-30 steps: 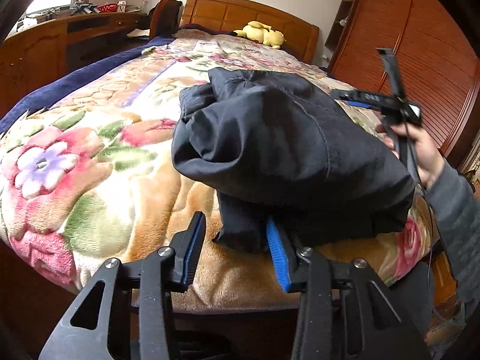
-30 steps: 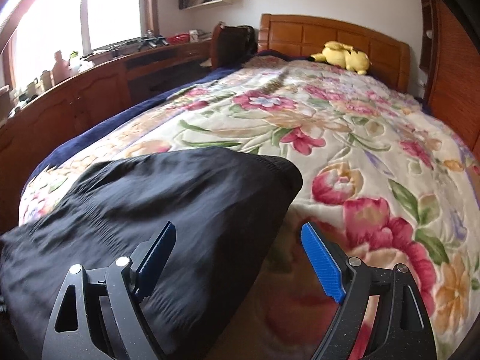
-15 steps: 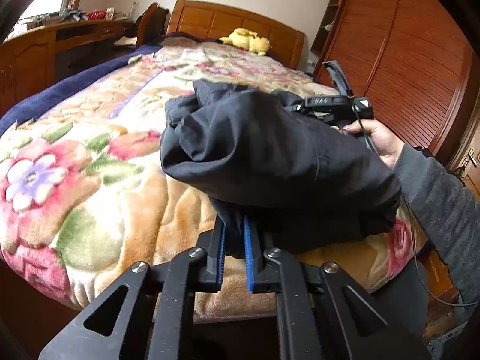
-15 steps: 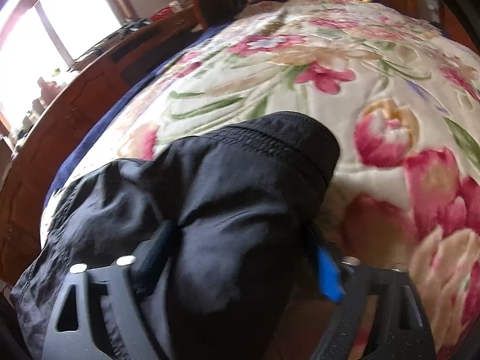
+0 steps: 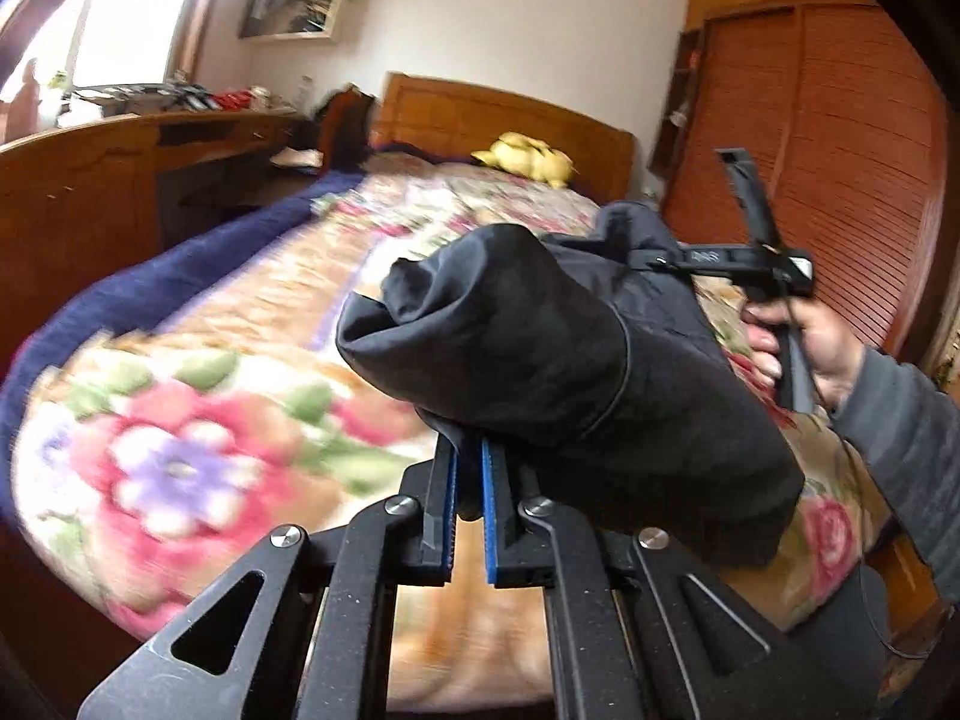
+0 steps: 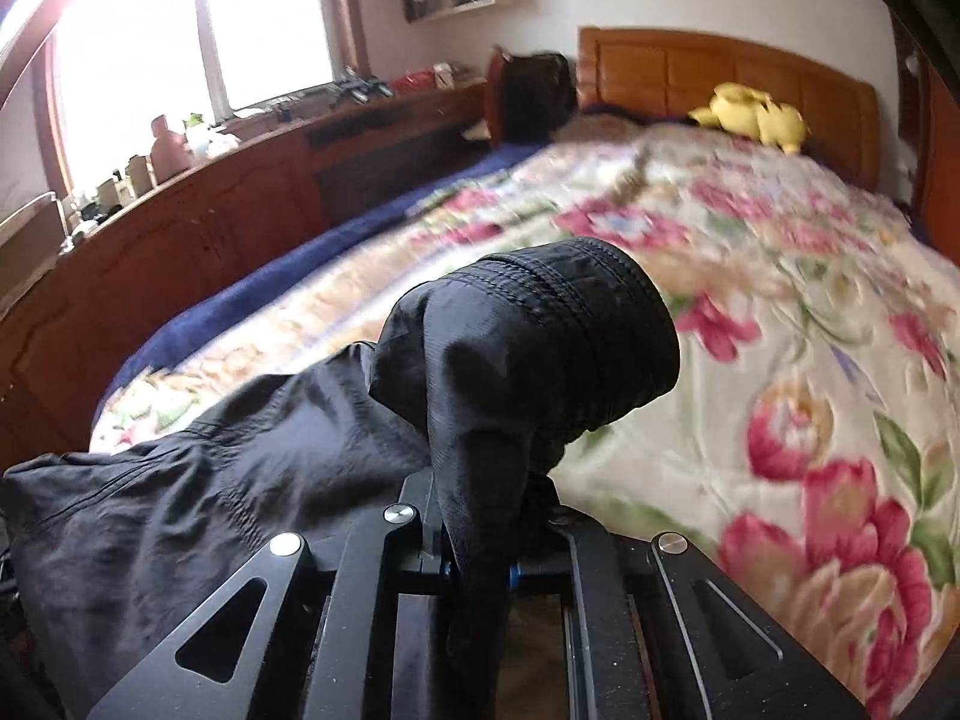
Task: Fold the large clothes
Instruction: 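Grasp the jacket bundle with the left gripper while the right gripper grasps it too, then carry the bundle with both grippers to the bed edge by the desk and release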
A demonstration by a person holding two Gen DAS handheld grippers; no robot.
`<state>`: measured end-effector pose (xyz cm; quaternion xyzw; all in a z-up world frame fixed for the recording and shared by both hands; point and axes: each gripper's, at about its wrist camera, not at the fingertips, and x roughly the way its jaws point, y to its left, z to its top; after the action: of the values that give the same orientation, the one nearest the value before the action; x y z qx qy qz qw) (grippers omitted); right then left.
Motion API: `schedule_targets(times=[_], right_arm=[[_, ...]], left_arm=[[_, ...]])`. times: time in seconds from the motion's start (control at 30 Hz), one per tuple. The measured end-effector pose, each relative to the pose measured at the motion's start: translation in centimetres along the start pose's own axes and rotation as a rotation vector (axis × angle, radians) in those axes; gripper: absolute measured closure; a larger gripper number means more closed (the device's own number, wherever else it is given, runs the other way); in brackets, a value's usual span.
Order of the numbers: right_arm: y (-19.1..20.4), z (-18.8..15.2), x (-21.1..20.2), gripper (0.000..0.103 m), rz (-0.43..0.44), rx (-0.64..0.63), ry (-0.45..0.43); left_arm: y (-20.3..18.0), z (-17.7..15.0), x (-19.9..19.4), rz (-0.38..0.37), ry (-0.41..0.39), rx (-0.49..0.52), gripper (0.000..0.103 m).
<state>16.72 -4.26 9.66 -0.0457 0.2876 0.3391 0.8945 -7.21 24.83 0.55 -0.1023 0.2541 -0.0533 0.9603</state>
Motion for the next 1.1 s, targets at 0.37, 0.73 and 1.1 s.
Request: schedule_targets(times=[0.37,0.73,1.1], right_arm=[[13.4,5.4,5.6,0.092,0.107,-0.176,-0.062],[25.5,10.3,15.1,0.092,0.2,-0.339,-0.059],[22.5,8.5,21.9,0.053,0.136,-0.305,0.092]], left_arm=[[13.8,3.6,-4.2,0.262,-0.113,-0.031,0.096],[24.9,3.4,-6.8,0.504,-0.145,-0.116,0.096],[26.6,-0.4,-5.8,0.567,-0.051,-0.199,0.09]])
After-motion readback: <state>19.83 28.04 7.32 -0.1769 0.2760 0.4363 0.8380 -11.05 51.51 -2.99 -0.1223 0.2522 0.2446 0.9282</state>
